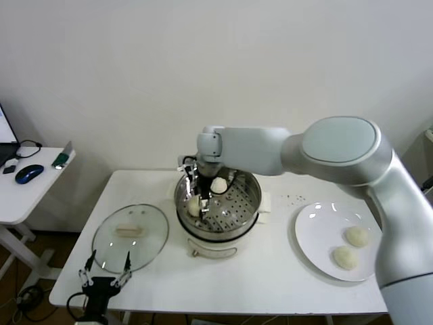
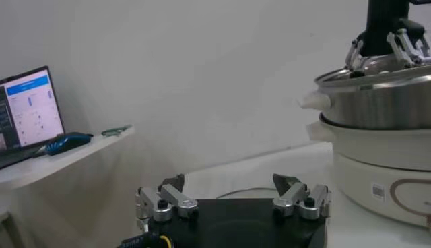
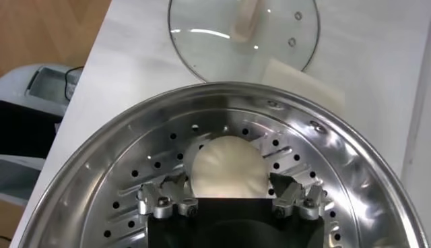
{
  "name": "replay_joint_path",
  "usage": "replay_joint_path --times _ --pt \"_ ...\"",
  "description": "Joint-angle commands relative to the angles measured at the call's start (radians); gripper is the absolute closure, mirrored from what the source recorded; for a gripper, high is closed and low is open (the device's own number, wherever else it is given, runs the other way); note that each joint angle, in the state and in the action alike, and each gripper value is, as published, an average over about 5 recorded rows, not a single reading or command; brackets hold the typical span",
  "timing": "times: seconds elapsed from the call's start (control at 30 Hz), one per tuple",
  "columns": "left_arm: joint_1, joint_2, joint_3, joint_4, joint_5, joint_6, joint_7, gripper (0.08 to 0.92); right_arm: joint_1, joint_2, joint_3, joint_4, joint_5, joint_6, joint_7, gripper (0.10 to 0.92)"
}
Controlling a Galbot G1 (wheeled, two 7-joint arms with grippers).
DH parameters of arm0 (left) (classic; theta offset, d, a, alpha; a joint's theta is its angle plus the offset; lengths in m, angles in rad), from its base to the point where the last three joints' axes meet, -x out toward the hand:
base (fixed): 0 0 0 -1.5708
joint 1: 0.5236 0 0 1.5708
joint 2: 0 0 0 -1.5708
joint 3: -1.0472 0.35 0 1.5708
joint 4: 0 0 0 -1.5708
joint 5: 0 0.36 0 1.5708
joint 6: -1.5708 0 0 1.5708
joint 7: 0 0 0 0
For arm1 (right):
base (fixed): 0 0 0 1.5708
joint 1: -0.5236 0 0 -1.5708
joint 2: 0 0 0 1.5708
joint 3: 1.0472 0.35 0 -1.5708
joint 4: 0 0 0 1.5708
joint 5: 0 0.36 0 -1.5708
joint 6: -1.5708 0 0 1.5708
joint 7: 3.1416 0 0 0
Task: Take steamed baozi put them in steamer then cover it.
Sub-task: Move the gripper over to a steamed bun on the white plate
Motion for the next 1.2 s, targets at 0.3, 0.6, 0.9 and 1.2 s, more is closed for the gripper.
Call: replay_joint_path --times 0.3,0.6,0.9,1.2 --pt "0.005 -0.001 0.000 -0.020 -0.009 0.014 -0.004 0.177 0.222 -0.328 0.024 0.241 -0.153 0.056 -0.073 0.203" --pt "0.006 0.004 0.009 -0.021 -0.008 0.022 -0.007 0.177 0.230 -0.756 0.045 0.514 -0.390 0.043 -0.086 0.203" --pt "0.009 0.008 -0.001 -0.014 0.005 0.032 -0.009 0.177 0.016 -1.086 0.106 0.614 -0.679 0.065 -0.089 0.203" --pt "0.029 0.001 -0.004 -0.008 0.022 0.032 -0.018 0.177 -0.314 -1.205 0.334 0.541 -0.886 0.115 -0.099 0.203"
